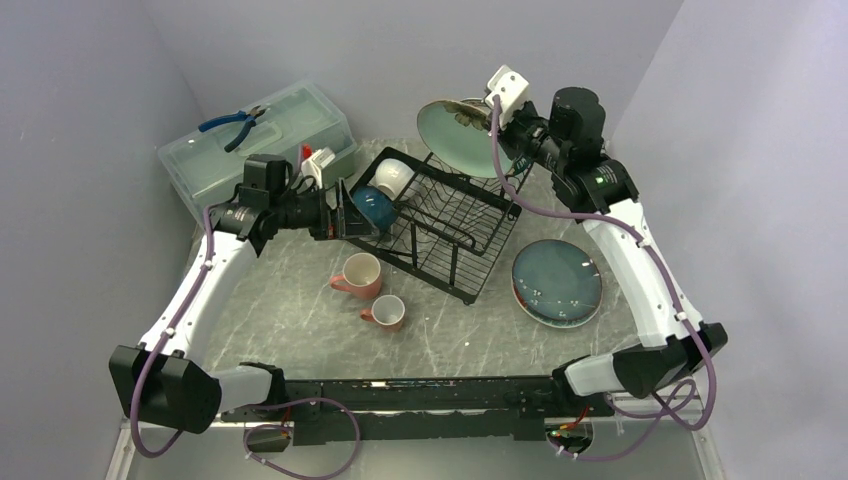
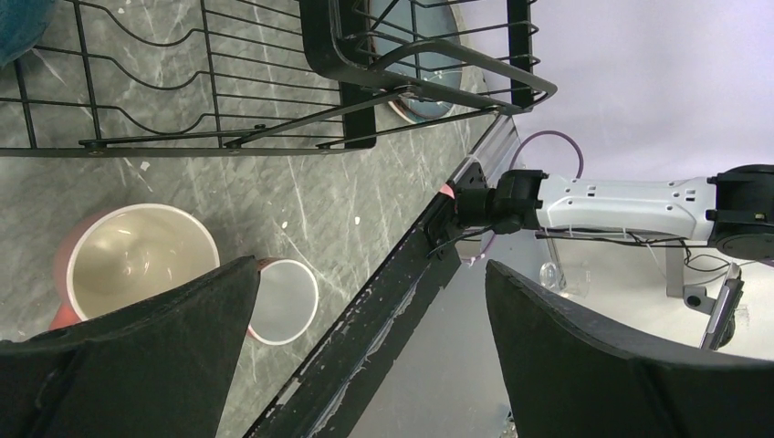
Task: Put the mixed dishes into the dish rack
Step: Insert the plate into the dish rack, then pick up the plate at the center of the board.
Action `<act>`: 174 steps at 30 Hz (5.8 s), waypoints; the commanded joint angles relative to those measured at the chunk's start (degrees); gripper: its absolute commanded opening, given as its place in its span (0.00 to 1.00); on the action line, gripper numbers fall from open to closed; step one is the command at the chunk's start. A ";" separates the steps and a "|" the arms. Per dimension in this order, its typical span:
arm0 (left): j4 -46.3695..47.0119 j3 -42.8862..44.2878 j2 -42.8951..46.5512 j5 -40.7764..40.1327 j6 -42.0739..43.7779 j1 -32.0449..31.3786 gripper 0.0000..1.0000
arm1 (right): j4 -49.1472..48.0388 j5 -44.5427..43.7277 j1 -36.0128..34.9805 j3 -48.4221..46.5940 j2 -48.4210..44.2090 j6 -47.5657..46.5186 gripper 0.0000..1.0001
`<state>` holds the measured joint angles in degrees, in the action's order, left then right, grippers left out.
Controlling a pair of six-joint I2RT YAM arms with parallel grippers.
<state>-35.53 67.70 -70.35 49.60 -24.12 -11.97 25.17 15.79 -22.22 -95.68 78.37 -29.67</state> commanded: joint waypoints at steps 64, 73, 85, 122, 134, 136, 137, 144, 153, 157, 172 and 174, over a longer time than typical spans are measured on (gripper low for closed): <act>2.62 -1.41 -0.80 3.18 2.25 0.12 1.00 | -11.32 -1.30 7.72 10.18 -12.05 15.15 0.63; 1.87 -2.02 0.32 3.28 2.97 -1.73 0.99 | 0.39 -18.98 7.72 11.06 -21.34 27.54 0.76; 0.01 -3.56 2.65 -0.30 4.44 -7.06 0.99 | 28.55 -40.43 7.80 20.34 -30.87 52.57 0.73; -4.20 -1.48 3.46 -9.17 7.81 -23.29 1.00 | 32.69 -33.62 11.74 62.34 -37.87 103.43 0.62; -6.11 -0.55 2.80 -12.25 9.28 -26.43 0.99 | 26.80 -37.05 12.11 67.09 -39.51 110.65 0.51; -6.34 -0.51 2.69 -12.82 9.42 -26.80 0.99 | 26.50 -37.84 12.18 67.75 -40.13 111.57 0.50; -6.43 -0.41 2.68 -12.92 9.46 -26.94 1.00 | 26.31 -38.11 12.20 67.95 -40.34 111.85 0.50; -7.17 0.08 2.41 -13.79 9.86 -27.91 1.00 | 24.78 -39.09 12.35 69.53 -41.01 113.41 0.47; -7.67 0.32 2.51 -14.77 10.06 -28.21 0.99 | 23.98 -39.47 12.29 71.68 -41.77 115.20 0.45; -7.67 0.43 2.25 -14.93 9.99 -28.26 0.99 | 23.15 -40.06 12.36 73.00 -43.59 116.33 0.42; -7.80 0.79 1.53 -15.21 9.99 -28.24 0.99 | 22.64 -41.71 12.31 76.11 -48.53 118.08 0.38; -7.87 0.75 1.59 -15.29 10.11 -28.25 0.99 | 21.83 -41.34 12.29 76.90 -48.67 118.32 0.38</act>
<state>-43.42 65.95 -68.51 34.57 -15.66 -39.94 49.23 -24.62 -10.13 -20.16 30.28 87.07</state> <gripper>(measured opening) 0.994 0.382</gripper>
